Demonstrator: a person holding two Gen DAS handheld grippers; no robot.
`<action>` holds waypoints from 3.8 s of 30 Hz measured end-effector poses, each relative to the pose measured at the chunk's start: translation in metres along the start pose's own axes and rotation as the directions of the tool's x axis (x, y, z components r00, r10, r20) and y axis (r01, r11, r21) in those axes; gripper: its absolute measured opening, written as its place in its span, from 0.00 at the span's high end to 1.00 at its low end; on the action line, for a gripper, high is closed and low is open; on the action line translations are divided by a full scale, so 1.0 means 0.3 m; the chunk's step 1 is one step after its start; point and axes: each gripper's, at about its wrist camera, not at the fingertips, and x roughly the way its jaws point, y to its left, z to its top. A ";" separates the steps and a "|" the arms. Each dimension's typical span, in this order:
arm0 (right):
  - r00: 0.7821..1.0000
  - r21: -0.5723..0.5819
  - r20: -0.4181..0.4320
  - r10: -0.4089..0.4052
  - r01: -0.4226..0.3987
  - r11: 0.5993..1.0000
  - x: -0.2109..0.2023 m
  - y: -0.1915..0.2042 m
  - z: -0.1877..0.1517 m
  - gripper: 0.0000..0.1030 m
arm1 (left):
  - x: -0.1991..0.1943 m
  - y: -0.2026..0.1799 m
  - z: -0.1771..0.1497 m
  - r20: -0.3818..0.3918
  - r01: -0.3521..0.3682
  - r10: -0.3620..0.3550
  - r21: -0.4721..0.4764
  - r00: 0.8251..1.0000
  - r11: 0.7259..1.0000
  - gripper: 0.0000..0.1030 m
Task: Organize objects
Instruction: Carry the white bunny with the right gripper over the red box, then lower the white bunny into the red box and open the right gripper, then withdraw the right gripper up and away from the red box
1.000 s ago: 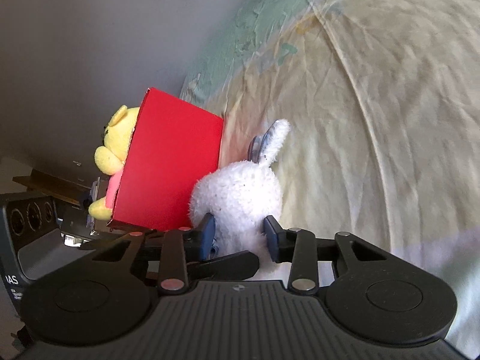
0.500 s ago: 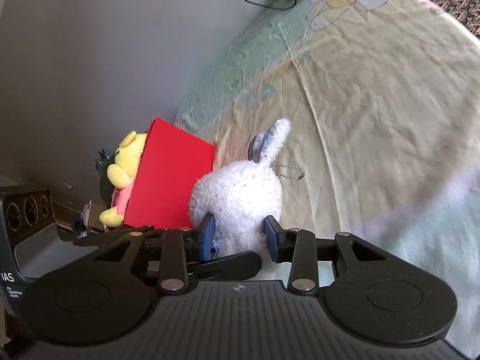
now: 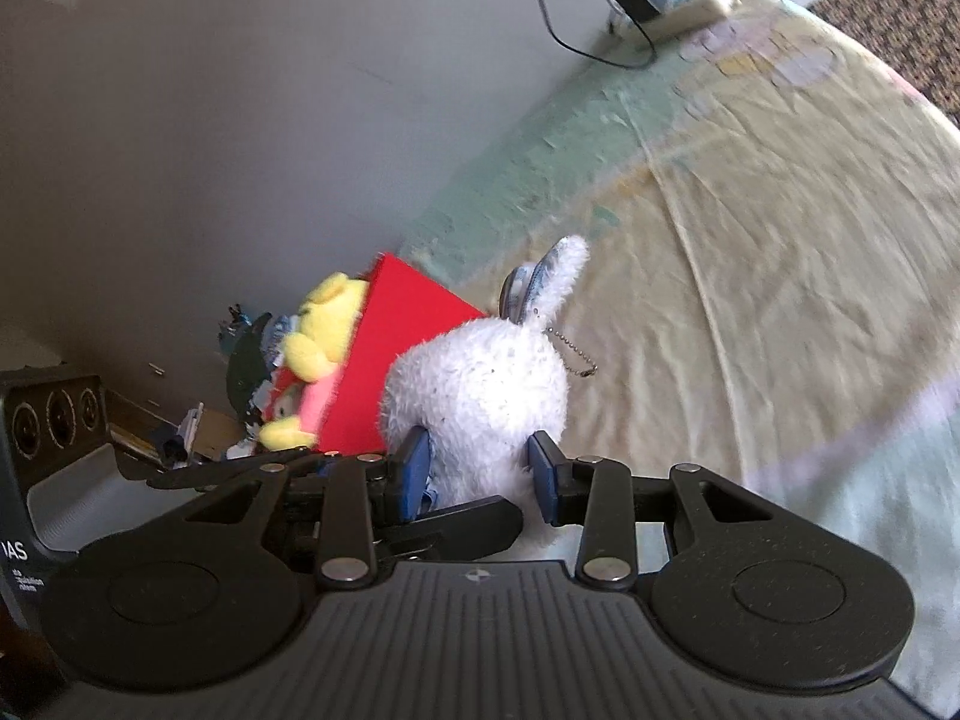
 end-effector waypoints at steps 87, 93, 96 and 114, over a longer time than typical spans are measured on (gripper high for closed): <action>0.986 -0.197 0.042 -0.162 0.167 0.966 0.632 0.675 -0.091 0.62 | -0.331 0.898 -0.136 0.083 -0.287 0.301 -0.145 0.950 0.947 0.14; 0.971 -0.218 0.087 -0.221 0.235 0.947 0.595 0.684 -0.112 0.59 | -0.346 0.883 -0.150 0.071 -0.331 0.346 -0.160 0.936 0.930 0.11; 0.953 -0.248 0.118 -0.278 0.300 0.921 0.582 0.698 -0.125 0.59 | -0.349 0.868 -0.155 0.066 -0.358 0.371 -0.159 0.926 0.920 0.10; 0.868 -0.222 0.217 -0.448 0.490 0.843 0.491 0.674 -0.147 0.59 | -0.364 0.791 -0.160 0.044 -0.441 0.452 -0.151 0.891 0.884 0.06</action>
